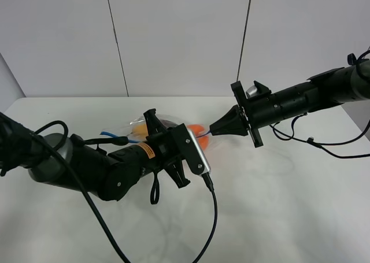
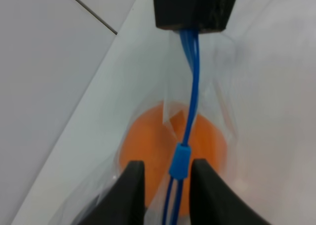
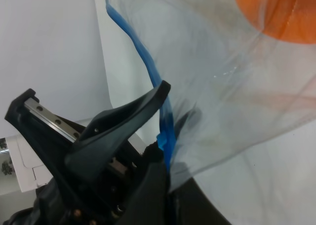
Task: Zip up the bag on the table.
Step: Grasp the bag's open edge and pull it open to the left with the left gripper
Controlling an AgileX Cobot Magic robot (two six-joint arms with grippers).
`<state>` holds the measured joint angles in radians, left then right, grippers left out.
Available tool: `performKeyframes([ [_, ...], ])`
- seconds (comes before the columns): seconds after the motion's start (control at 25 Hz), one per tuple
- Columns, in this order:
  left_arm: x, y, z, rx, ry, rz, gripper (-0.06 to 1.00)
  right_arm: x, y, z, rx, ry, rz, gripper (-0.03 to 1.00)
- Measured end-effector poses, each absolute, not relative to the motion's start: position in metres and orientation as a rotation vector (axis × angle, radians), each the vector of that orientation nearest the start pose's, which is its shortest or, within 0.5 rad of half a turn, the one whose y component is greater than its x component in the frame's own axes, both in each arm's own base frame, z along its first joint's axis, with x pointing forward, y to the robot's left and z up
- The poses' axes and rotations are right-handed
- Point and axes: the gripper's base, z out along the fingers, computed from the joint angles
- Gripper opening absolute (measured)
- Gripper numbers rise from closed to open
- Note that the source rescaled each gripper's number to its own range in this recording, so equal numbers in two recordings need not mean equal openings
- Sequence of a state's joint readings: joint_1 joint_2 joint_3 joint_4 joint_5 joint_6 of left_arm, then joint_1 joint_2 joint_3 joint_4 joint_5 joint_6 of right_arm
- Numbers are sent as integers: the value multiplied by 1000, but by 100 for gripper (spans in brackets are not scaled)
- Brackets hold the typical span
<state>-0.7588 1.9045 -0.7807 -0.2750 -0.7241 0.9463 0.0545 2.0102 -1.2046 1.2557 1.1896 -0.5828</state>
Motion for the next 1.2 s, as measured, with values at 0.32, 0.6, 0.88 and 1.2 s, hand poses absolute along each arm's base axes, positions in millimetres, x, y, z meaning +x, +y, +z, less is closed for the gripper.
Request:
performKeyframes([
  [0.32,268,-242,145,1201,1442,148,28,362,100,172,131,2683,1631,0],
  [0.6,267,-244,147,1194,1426,146,26,362,100,172,131,2683,1631,0],
  [0.88,267,-244,147,1193,1428,147,3,362,100,172,131,2683,1631,0],
  [1.2,265,-240,144,1199,1431,154,3,361,100,172,128,2684,1632,0],
])
